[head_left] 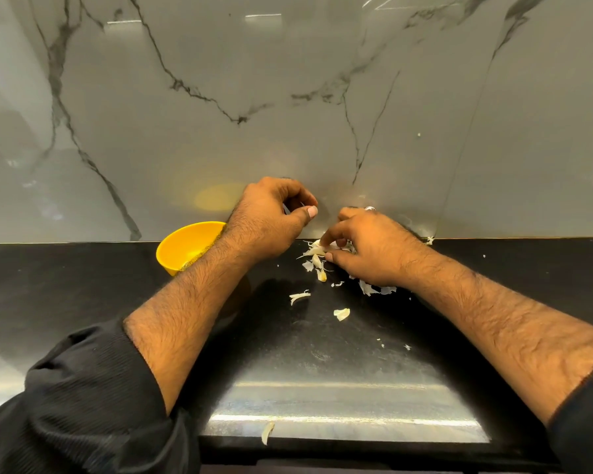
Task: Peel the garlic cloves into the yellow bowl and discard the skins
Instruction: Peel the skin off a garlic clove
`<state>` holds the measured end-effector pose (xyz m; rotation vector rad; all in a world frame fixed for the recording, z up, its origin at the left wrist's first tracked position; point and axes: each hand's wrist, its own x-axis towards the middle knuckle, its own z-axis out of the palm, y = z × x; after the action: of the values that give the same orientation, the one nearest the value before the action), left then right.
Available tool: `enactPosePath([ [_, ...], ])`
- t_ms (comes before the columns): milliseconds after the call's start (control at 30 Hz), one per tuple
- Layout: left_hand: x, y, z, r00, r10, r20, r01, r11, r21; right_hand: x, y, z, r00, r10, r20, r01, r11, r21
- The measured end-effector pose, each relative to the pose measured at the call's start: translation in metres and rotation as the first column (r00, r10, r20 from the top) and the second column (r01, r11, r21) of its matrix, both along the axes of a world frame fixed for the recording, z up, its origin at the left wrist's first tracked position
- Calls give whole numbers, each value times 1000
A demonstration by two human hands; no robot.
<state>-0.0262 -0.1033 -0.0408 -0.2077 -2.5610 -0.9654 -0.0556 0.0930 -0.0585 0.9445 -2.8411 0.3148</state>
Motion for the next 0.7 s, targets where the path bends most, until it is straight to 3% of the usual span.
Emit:
enactPosePath([
  [200, 0, 1, 0, 1000, 2, -12, -2, 1000, -9, 1, -2, 0, 1000, 1, 23, 0, 999, -46],
  [267, 0, -1, 0, 1000, 2, -19, -2, 1000, -8, 1, 3, 2, 999, 22, 48, -15, 989, -145],
  [433, 1, 1, 1, 1000, -4, -16, 4, 1000, -14, 4, 18, 16, 978, 82, 192, 20, 877, -480],
  [700, 0, 15, 0, 1000, -30, 0, 30, 999, -20, 5, 40, 28, 895, 165, 414, 165, 741, -651],
])
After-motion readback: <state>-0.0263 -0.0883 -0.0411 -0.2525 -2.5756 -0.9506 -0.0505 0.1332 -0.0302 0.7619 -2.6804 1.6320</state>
